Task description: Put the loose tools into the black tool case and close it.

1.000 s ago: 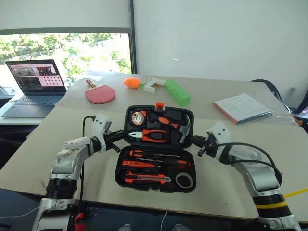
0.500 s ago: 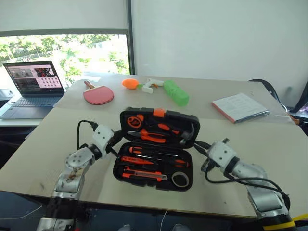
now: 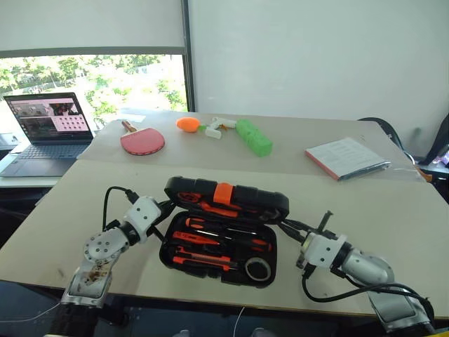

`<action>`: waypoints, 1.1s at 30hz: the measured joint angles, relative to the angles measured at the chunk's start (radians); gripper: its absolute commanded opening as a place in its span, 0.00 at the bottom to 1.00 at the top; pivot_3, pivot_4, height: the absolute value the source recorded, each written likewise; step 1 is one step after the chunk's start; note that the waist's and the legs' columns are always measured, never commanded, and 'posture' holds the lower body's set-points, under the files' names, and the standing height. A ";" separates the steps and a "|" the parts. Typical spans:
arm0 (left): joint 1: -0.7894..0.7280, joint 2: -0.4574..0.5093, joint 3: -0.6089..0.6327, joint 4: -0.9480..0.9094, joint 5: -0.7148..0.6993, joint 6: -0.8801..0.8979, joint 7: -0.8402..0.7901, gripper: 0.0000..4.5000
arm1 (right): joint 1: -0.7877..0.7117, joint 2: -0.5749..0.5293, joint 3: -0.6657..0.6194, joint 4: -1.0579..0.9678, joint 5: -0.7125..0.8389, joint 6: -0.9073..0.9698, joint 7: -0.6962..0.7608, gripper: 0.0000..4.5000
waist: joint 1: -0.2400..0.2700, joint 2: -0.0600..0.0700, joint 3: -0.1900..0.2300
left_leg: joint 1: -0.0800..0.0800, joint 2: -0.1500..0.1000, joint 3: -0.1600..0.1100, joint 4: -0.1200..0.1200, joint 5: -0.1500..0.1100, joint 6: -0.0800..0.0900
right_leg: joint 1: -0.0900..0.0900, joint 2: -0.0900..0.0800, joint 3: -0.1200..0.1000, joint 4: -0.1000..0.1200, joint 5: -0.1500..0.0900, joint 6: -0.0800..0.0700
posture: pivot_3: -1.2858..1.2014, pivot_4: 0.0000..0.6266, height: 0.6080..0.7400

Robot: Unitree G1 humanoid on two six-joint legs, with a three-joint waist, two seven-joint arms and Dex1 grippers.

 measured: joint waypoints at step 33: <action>-0.614 0.229 -0.214 0.647 -0.017 0.172 -0.649 0.05 | 0.353 -0.268 0.059 -0.571 0.563 0.712 0.379 0.00 | 0.020 -0.010 -0.005 | -0.001 0.010 0.012 -0.010 -0.002 0.000 | -0.002 0.005 -0.003 -0.006 -0.008 -0.007 | 0.52 0.24 1.00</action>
